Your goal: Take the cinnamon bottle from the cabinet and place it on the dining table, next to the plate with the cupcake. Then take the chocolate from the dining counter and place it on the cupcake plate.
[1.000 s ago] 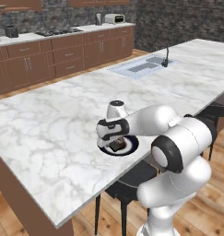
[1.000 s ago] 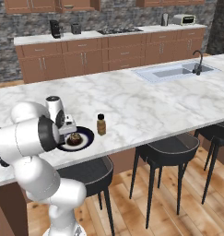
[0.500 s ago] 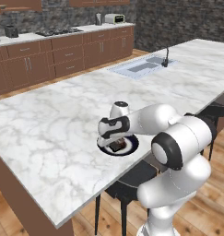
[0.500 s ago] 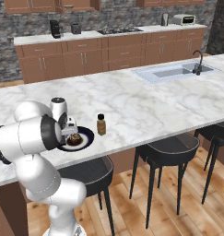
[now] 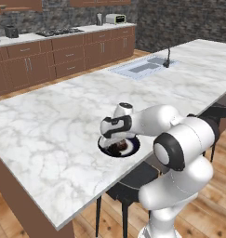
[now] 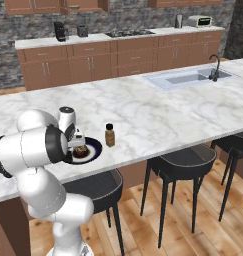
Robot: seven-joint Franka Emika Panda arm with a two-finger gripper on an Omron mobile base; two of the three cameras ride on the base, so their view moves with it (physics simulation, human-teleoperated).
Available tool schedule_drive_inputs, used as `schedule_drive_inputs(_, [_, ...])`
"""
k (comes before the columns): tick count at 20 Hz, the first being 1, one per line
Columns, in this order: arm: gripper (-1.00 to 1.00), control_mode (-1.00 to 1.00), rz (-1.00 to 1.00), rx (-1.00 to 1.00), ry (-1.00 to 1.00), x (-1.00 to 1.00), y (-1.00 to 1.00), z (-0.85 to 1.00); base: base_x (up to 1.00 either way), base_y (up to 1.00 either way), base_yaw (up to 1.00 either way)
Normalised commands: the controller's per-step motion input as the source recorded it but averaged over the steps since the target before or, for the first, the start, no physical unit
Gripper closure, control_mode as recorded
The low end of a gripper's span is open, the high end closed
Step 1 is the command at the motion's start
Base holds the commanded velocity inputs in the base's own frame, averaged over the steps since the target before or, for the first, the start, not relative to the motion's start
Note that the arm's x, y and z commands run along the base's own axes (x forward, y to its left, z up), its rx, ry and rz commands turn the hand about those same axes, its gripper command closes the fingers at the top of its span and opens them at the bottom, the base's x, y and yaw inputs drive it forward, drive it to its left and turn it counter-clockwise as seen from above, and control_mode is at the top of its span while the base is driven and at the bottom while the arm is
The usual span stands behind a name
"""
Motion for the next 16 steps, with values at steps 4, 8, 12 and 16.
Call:
schedule_drive_inputs(4, [-1.0,-1.0,0.0,0.04,0.0,-0.03,-0.01,0.37,0.0,0.0,0.0])
schedule_drive_inputs(8, [-1.0,-1.0,0.0,0.0,0.0,-0.33,-0.12,0.46,0.0,0.0,0.0])
schedule_drive_inputs(12, [-1.0,-1.0,-0.01,0.0,0.0,-0.6,-0.12,0.36,0.0,0.0,0.0])
schedule_drive_inputs(16, [-1.0,-1.0,-0.01,0.0,0.0,-0.72,-0.14,0.25,0.0,0.0,0.0])
